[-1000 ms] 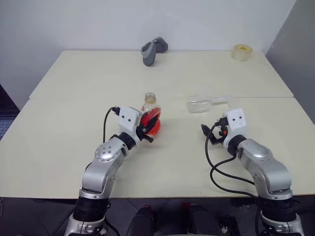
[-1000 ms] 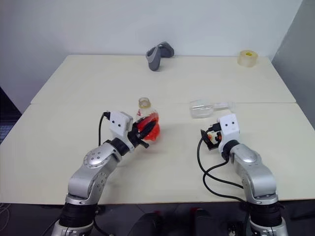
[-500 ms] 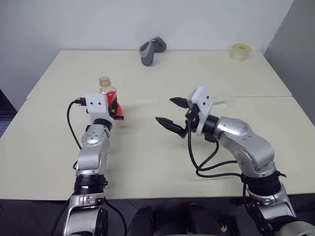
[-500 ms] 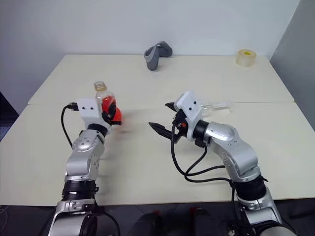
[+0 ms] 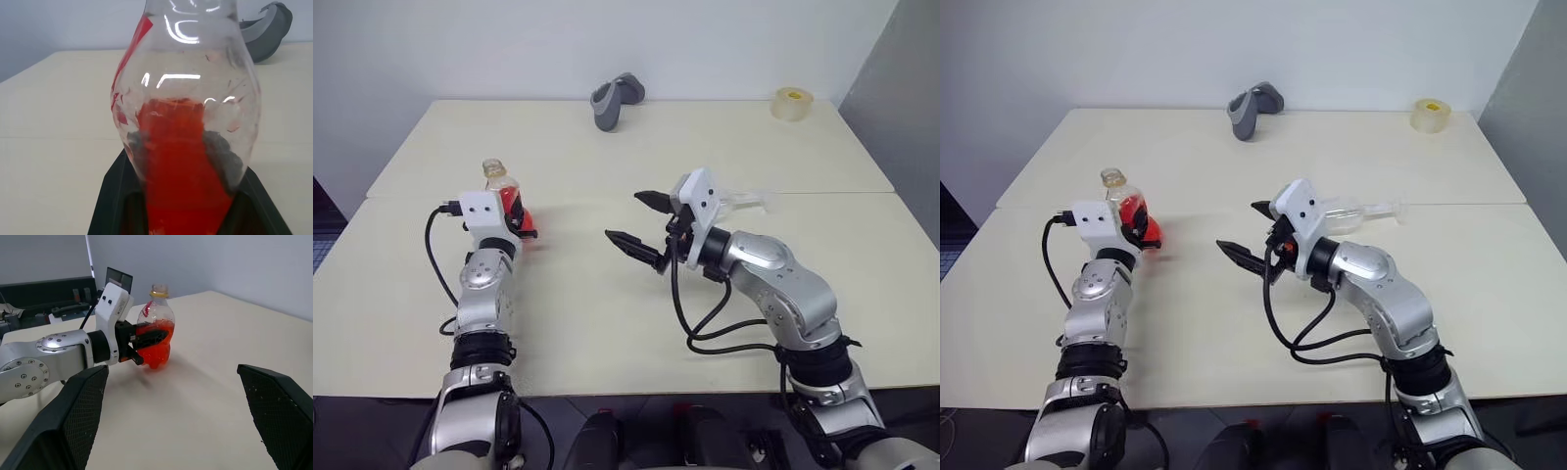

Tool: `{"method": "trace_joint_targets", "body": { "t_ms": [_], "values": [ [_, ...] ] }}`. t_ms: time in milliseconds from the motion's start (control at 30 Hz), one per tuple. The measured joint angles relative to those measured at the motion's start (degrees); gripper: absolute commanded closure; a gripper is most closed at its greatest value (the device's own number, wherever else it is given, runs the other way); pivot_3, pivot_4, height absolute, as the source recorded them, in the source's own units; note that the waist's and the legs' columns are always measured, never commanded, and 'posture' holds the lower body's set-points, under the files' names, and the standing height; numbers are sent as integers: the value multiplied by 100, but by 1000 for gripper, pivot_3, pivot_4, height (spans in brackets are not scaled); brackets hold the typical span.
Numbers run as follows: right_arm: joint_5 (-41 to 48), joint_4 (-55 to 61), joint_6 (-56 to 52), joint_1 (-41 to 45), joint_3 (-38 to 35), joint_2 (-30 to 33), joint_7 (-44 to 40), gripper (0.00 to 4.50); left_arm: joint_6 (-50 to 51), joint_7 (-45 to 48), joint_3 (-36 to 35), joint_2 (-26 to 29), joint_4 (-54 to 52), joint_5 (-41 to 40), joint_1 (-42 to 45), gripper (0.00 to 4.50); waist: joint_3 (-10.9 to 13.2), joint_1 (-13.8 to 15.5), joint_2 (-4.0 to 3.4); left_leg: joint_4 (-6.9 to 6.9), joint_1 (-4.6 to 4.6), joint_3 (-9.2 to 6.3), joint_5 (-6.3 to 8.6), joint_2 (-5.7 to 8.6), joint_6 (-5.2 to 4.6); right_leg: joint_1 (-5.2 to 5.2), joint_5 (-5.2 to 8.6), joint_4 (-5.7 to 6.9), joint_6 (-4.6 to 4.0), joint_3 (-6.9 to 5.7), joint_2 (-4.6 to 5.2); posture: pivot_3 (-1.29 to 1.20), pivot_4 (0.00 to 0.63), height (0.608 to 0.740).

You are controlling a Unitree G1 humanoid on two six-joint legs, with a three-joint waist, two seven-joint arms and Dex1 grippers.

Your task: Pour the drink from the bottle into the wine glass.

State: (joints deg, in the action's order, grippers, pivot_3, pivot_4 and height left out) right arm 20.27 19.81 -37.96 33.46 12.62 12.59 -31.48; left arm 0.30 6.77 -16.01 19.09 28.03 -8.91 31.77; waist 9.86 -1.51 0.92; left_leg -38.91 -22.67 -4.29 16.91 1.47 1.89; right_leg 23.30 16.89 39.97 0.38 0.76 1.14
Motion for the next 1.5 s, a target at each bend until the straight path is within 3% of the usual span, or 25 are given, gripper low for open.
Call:
{"method": "trace_joint_targets", "body": {
  "t_ms": [100,433,467,733,1200,1500],
  "values": [
    [-62,-2,3,0,-2,8,35,13,-46,37,-1,-90,31,-33,2,3457,0,-3,0,0,0,0,0,0,0,1,0,0,0,0,0,0,150,740],
    [-114,-65,12,0,-33,-11,131,0,21,118,-5,-162,-153,-214,-54,141,-1,-7,1,0,1,0,0,0,0,1,0,3,0,1,0,0,150,740],
    [-115,-88,20,0,-33,-11,147,0,48,121,-4,-162,-192,-216,-80,35,-1,-9,1,0,1,0,0,0,0,1,0,3,0,1,0,0,150,740],
    [-116,-127,91,4,-36,-10,166,0,416,81,-5,-161,-952,-248,-580,35,-1,-14,1,0,2,0,0,0,0,1,0,3,0,2,0,0,150,740],
    [-121,25,100,-341,-130,224,165,0,2032,-34,17,-188,-3734,-658,-2430,35,-1,-13,2,2,2,1,1,-2,-1,-1,0,2,0,4,0,0,150,740],
    [-1253,-257,836,-784,-231,1359,407,0,2759,917,1059,38,-5192,-898,-3154,35,-3,18,5,2,6,7,1,1,-2,-10,1,0,0,7,0,0,150,740]
  ]
}}
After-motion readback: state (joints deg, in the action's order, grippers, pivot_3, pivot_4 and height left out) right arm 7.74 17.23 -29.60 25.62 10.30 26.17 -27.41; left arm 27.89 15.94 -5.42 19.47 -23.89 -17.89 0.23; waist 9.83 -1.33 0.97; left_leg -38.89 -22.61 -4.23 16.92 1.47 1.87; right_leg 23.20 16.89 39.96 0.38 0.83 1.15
